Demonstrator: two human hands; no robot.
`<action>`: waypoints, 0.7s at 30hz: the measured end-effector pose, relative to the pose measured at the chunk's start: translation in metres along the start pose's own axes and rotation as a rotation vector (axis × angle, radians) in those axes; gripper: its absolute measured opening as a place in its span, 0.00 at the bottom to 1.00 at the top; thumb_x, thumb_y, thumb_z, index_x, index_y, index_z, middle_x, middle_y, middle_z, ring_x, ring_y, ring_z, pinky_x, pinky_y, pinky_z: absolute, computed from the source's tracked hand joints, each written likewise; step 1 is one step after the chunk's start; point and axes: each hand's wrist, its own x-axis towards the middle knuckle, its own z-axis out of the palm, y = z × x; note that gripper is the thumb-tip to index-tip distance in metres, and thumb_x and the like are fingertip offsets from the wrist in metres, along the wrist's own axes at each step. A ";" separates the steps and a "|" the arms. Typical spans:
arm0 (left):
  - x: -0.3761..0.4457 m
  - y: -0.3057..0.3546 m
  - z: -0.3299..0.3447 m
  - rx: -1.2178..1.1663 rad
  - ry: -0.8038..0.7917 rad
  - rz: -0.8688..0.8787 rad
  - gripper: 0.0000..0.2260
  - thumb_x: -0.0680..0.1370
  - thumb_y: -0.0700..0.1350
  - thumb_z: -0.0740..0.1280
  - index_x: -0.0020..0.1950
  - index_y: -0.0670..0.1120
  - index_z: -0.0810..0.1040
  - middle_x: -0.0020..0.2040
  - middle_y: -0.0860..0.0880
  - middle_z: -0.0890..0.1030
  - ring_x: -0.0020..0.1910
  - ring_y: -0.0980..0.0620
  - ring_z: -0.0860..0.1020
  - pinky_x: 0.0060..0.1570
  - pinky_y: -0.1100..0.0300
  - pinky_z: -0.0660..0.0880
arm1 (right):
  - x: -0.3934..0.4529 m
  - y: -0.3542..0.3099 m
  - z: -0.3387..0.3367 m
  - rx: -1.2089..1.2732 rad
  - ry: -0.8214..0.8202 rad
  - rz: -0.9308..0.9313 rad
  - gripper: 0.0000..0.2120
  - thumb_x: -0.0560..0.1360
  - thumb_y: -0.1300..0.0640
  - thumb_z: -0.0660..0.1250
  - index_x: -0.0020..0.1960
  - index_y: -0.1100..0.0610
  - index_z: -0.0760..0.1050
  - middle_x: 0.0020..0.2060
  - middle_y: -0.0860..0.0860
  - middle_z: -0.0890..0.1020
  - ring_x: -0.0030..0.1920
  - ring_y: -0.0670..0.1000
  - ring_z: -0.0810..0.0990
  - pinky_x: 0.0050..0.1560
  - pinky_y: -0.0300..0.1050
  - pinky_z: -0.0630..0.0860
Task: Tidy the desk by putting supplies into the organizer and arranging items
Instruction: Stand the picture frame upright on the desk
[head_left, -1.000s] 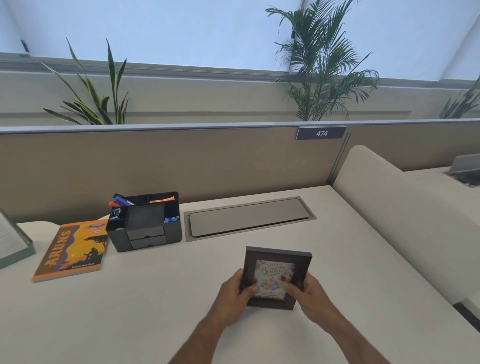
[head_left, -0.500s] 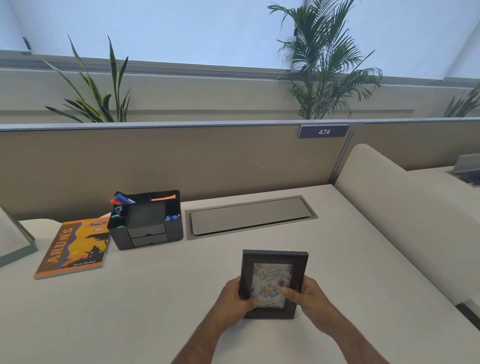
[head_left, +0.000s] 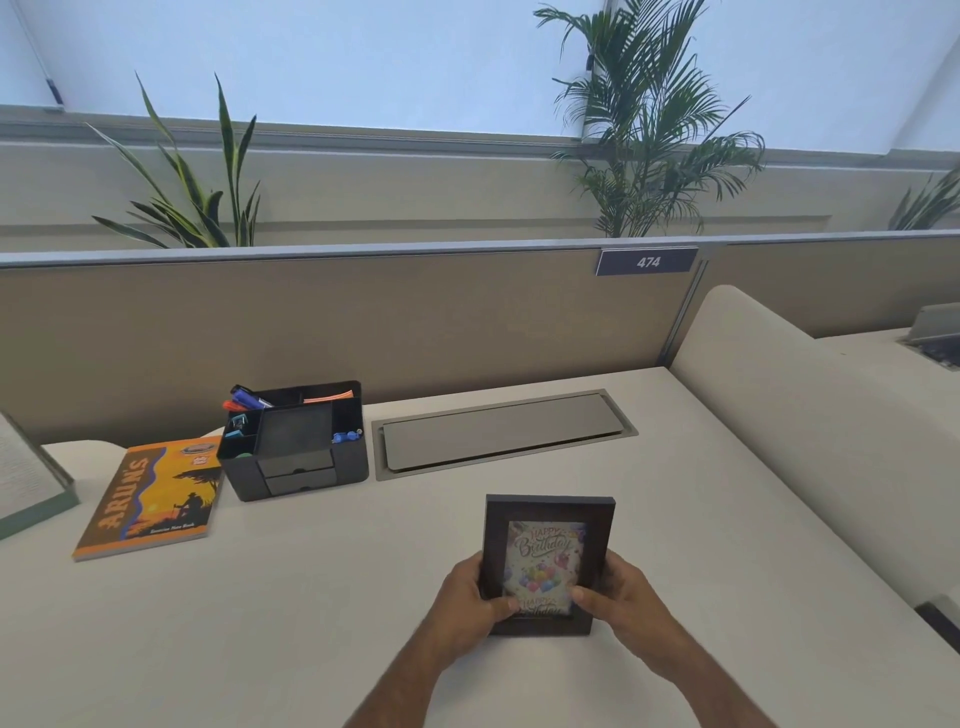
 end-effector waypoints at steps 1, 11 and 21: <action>0.000 0.000 0.000 -0.001 0.000 0.002 0.21 0.71 0.35 0.73 0.61 0.51 0.76 0.55 0.56 0.83 0.53 0.61 0.81 0.54 0.61 0.79 | -0.001 0.002 0.000 0.020 0.016 -0.008 0.39 0.60 0.47 0.82 0.65 0.61 0.72 0.59 0.57 0.83 0.60 0.58 0.81 0.57 0.54 0.79; 0.026 0.011 0.018 0.084 0.026 0.038 0.22 0.73 0.34 0.72 0.63 0.50 0.73 0.57 0.57 0.81 0.55 0.62 0.79 0.52 0.67 0.77 | 0.010 0.007 0.000 -0.499 0.437 -0.026 0.15 0.76 0.63 0.69 0.59 0.51 0.74 0.50 0.45 0.83 0.45 0.44 0.84 0.46 0.41 0.81; 0.087 0.043 0.056 0.174 0.110 0.112 0.25 0.73 0.45 0.75 0.64 0.54 0.67 0.57 0.56 0.79 0.54 0.59 0.77 0.45 0.73 0.74 | 0.047 -0.011 -0.063 -0.644 0.422 -0.053 0.11 0.78 0.61 0.66 0.57 0.53 0.67 0.49 0.48 0.81 0.48 0.46 0.82 0.45 0.47 0.82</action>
